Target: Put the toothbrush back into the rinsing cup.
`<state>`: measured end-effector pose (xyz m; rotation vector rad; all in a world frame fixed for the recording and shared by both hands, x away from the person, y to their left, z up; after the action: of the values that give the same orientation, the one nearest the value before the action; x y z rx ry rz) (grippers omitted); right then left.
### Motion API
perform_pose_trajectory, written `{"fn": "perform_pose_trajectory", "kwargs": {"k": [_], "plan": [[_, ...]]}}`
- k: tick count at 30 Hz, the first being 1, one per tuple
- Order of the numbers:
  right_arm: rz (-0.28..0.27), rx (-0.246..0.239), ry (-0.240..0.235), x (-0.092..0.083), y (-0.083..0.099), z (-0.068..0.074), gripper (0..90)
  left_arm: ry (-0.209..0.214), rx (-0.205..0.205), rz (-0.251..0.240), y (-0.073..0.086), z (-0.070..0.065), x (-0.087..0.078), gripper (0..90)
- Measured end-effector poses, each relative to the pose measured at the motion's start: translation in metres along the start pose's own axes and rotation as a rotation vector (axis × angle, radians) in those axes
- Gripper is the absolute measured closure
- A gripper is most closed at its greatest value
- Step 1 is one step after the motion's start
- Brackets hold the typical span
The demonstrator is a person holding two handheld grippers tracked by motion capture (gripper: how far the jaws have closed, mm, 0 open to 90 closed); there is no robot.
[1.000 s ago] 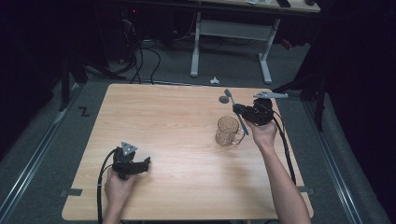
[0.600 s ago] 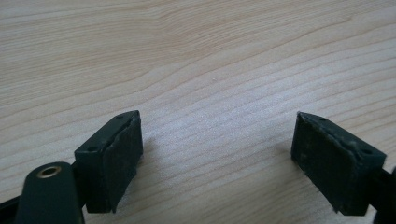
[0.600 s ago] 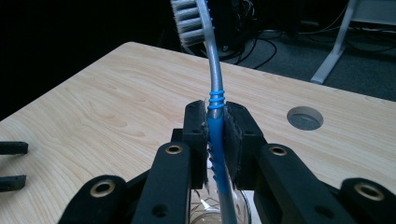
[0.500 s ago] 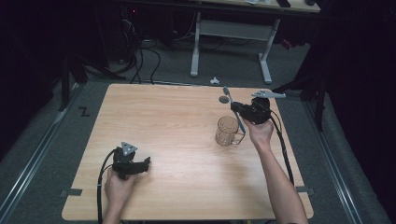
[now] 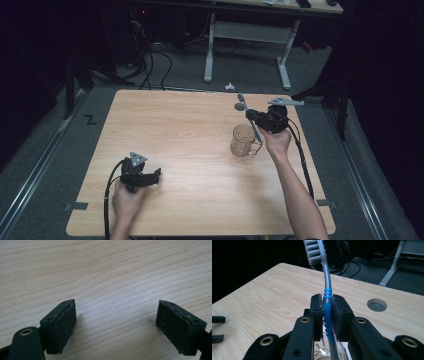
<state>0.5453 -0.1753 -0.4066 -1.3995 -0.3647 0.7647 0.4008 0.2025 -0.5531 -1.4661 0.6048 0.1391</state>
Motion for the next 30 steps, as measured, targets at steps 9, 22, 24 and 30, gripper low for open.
{"fn": "perform_pose_trajectory", "kwargs": {"k": [9,22,24,30], "plan": [[0.001,-0.007,-0.003,-0.0010,0.0000,0.0016,79.4,0.001,0.003,0.003,0.0001,0.0001,-0.0002,17.2],[-0.015,-0.006,-0.006,-0.0006,0.0011,0.0011,79.5,0.001,0.001,0.001,0.0000,-0.0001,-0.0001,17.2],[-0.016,-0.001,-0.008,0.0001,0.0024,0.0006,79.5,0.001,0.002,0.002,0.0000,0.0000,-0.0002,17.2],[-0.015,-0.002,-0.009,-0.0008,0.0035,0.0012,79.4,0.001,0.003,0.003,0.0000,0.0000,-0.0002,17.2]]}}
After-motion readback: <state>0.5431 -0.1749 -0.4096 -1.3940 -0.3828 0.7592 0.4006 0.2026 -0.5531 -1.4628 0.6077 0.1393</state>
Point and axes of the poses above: each handheld gripper's, and its own axes: x roughly forward along the jaws, y roughly out of its underside, z roughly to its left, the point moved 6 cm from there along x, roughly forward along the jaws, and after that the axes turned 15 degrees about -z, right-handed, at the moved point
